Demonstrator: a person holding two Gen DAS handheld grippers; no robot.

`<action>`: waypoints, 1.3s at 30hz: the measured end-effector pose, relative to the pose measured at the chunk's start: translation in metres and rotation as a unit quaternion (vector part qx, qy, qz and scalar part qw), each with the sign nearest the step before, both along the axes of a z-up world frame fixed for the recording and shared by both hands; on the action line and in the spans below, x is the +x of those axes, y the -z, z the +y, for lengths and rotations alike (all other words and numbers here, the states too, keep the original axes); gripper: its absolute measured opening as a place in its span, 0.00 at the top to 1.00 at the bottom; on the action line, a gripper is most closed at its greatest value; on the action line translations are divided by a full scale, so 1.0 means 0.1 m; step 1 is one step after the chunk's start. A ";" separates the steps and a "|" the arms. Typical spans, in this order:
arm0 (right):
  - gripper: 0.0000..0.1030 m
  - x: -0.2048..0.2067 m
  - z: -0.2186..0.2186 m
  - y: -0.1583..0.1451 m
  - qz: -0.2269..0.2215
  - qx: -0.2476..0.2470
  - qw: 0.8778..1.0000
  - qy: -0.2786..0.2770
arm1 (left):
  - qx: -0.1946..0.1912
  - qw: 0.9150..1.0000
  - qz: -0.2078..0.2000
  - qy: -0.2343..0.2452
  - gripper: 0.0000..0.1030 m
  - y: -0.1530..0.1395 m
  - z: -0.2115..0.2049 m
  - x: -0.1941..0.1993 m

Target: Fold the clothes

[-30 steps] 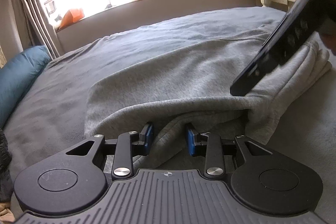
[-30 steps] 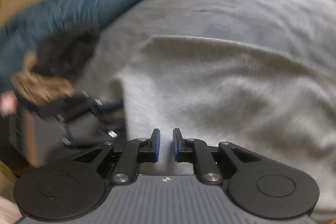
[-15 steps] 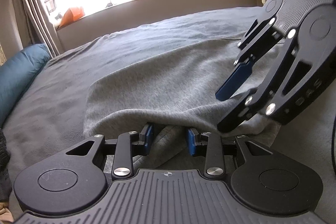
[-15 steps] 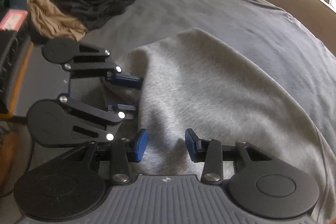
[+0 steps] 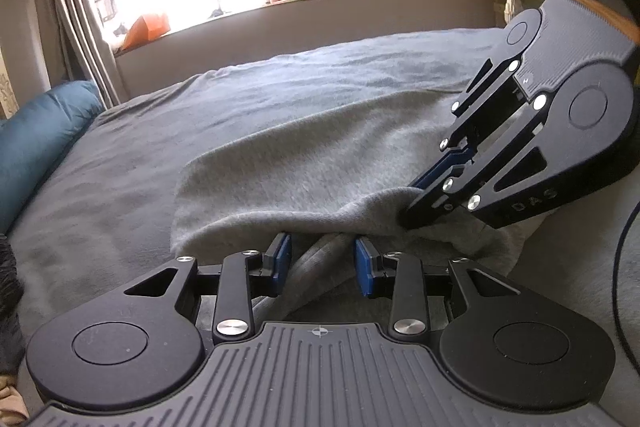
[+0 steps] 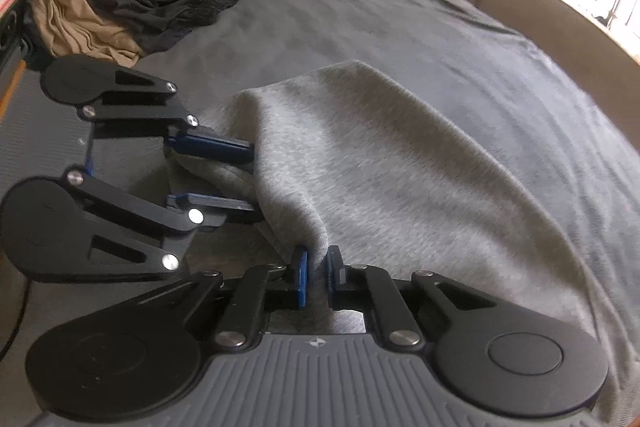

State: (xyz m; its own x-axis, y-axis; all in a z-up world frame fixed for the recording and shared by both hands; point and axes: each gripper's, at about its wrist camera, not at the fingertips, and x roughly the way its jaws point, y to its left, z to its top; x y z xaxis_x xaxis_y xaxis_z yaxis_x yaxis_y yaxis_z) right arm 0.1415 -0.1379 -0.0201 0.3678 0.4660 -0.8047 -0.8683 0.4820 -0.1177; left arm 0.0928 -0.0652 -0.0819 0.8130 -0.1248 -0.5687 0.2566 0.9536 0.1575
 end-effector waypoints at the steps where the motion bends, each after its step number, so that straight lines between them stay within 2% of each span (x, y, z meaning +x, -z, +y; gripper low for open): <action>1: 0.92 -0.04 0.01 -0.01 -0.012 -0.003 1.000 0.000 | -0.001 1.000 -0.003 -0.003 0.66 -0.02 0.01 -0.02; 3: 0.92 -0.07 0.02 -0.03 -0.018 -0.003 1.000 0.007 | -0.007 1.000 -0.007 -0.011 0.66 -0.06 0.05 -0.07; 6: 0.92 0.03 -0.04 -0.07 0.011 0.018 0.999 0.032 | -0.038 0.999 -0.020 -0.023 0.66 -0.17 0.13 -0.21; 8: 0.92 0.13 -0.09 -0.11 0.038 0.037 0.997 0.054 | -0.069 0.997 -0.019 -0.011 0.66 -0.22 0.16 -0.29; 12: 0.92 0.31 -0.18 -0.16 0.084 0.079 0.989 0.090 | -0.104 0.994 0.016 0.033 0.65 -0.21 0.07 -0.34; 17: 0.92 0.38 -0.26 -0.18 0.113 0.106 0.981 0.113 | -0.148 0.985 0.064 0.065 0.65 -0.11 -0.06 -0.21; 25: 0.92 0.42 -0.31 -0.22 0.125 0.129 0.975 0.131 | -0.141 0.983 0.093 0.070 0.64 0.06 -0.20 0.04; 29: 0.92 0.42 -0.32 -0.22 0.126 0.131 0.974 0.132 | -0.159 0.980 0.101 0.070 0.64 0.08 -0.19 0.10; 32: 0.92 0.42 -0.32 -0.21 0.127 0.133 0.974 0.132 | -0.162 0.980 0.098 0.067 0.72 0.09 -0.16 0.10; 33: 0.92 0.42 -0.32 -0.21 0.128 0.133 0.974 0.132 | -0.163 0.980 0.095 0.067 0.80 0.08 -0.15 0.10; 35: 0.92 0.43 -0.32 -0.20 0.128 0.133 0.974 0.132 | -0.164 0.980 0.089 0.065 0.88 0.07 -0.14 0.10; 39: 0.92 0.42 -0.32 -0.21 0.126 0.133 0.974 0.133 | -0.165 0.981 0.086 0.059 0.93 0.06 -0.16 0.13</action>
State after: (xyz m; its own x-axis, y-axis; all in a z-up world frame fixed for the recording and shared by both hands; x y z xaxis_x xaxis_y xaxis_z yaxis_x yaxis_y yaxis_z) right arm 0.1839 -0.1694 0.0004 0.3108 0.5854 -0.7488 -0.6934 0.6785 0.2426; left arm 0.1056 -0.0813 -0.0882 0.6774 -0.4120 -0.6094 0.3633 0.9077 -0.2098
